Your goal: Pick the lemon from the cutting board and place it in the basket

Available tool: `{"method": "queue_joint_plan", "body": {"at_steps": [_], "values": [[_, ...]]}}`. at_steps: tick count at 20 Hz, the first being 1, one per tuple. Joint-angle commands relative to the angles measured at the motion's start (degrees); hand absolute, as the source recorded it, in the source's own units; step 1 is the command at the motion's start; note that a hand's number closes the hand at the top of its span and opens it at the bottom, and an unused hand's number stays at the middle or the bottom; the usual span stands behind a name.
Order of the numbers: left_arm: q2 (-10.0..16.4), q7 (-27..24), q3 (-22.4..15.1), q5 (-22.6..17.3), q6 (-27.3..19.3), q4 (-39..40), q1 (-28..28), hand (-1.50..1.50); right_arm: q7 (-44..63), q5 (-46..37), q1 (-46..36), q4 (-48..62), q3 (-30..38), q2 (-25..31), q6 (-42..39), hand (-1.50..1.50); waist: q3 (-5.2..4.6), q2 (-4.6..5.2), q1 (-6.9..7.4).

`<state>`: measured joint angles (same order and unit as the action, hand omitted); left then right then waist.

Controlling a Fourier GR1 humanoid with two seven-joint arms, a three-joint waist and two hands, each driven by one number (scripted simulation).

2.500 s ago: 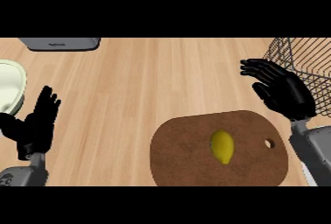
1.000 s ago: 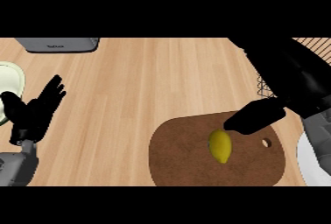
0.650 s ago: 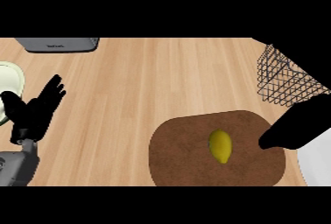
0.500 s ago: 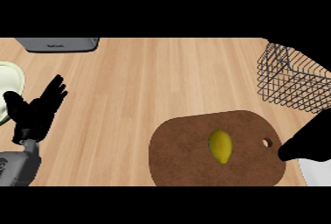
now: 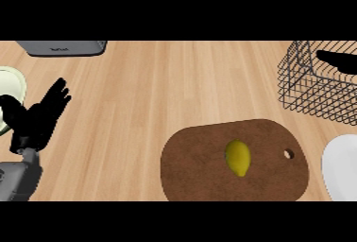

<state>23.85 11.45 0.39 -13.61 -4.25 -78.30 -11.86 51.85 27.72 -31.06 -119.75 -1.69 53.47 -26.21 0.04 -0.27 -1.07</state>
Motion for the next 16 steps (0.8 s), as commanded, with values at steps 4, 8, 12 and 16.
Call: {"method": "queue_joint_plan", "body": {"at_steps": [4,8,12,16], "values": [[-0.52,0.67,1.37,0.84,1.68,1.45,-1.31,0.0,-6.16,-14.51,15.22,-7.26,-0.15,-9.29,0.38,-1.5,-0.01,0.24,0.73],[-1.76,-0.72,0.38,1.43,2.44,-2.49,2.97,0.0,-15.35,-27.84,21.86,-6.52,-3.31,-15.52,1.98,-1.5,0.01,0.24,1.08],[-2.64,1.52,0.82,2.15,0.45,-3.9,0.92,0.0,-21.31,-39.67,19.23,2.88,-11.32,-23.34,7.8,-1.5,0.01,0.36,1.84],[-3.45,-0.89,1.2,3.96,1.5,1.37,-0.92,0.0,-28.68,-40.66,21.09,6.83,-10.35,-27.65,10.32,-1.5,-0.02,0.39,1.12]]}}
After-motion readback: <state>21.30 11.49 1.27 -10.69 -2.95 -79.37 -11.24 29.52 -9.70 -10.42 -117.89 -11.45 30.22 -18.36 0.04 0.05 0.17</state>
